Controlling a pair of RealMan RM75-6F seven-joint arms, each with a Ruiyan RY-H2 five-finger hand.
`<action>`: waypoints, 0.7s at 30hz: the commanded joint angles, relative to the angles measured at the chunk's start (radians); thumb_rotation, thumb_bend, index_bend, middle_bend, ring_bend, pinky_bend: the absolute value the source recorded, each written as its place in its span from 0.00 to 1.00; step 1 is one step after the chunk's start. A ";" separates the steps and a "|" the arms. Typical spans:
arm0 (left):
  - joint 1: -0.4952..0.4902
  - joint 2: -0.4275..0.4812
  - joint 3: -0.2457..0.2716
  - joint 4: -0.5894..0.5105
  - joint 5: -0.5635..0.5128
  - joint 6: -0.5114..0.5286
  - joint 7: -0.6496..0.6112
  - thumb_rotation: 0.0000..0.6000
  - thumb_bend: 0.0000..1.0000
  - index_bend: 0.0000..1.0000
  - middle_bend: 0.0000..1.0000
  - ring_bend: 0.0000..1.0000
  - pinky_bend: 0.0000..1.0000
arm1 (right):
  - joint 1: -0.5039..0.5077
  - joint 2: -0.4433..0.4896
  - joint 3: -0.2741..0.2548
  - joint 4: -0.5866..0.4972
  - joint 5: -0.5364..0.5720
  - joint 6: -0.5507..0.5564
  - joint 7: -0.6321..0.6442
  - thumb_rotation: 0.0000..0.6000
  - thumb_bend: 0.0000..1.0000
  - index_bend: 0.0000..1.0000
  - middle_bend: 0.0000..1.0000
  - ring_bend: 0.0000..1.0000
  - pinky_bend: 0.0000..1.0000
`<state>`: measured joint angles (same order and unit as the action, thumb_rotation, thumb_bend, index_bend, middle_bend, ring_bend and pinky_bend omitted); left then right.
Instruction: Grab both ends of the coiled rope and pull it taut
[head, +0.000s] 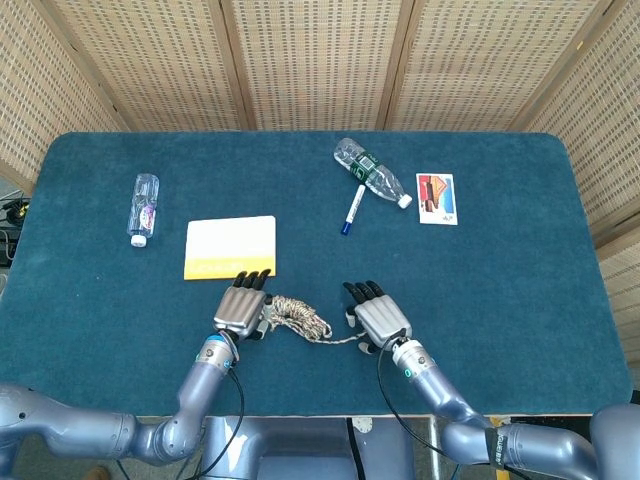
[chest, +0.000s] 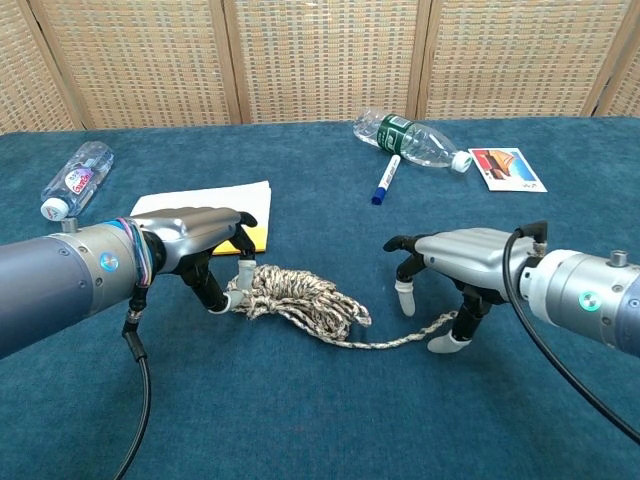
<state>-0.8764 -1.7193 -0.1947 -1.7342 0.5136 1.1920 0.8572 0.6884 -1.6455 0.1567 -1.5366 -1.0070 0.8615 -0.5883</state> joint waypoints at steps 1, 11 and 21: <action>-0.001 0.000 0.003 0.002 0.002 0.002 -0.002 1.00 0.44 0.65 0.00 0.00 0.00 | 0.030 -0.002 -0.001 -0.005 0.063 -0.006 -0.051 1.00 0.28 0.47 0.00 0.00 0.00; -0.003 -0.003 0.014 0.007 0.008 0.001 -0.016 1.00 0.45 0.65 0.00 0.00 0.00 | 0.101 0.040 -0.058 -0.099 0.257 0.036 -0.225 1.00 0.33 0.47 0.00 0.00 0.00; -0.004 0.002 0.018 0.004 0.008 0.001 -0.025 1.00 0.45 0.65 0.00 0.00 0.00 | 0.137 0.087 -0.127 -0.215 0.317 0.110 -0.320 1.00 0.33 0.48 0.00 0.00 0.00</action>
<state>-0.8808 -1.7174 -0.1766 -1.7302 0.5212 1.1932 0.8321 0.8177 -1.5655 0.0402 -1.7392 -0.7019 0.9635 -0.8957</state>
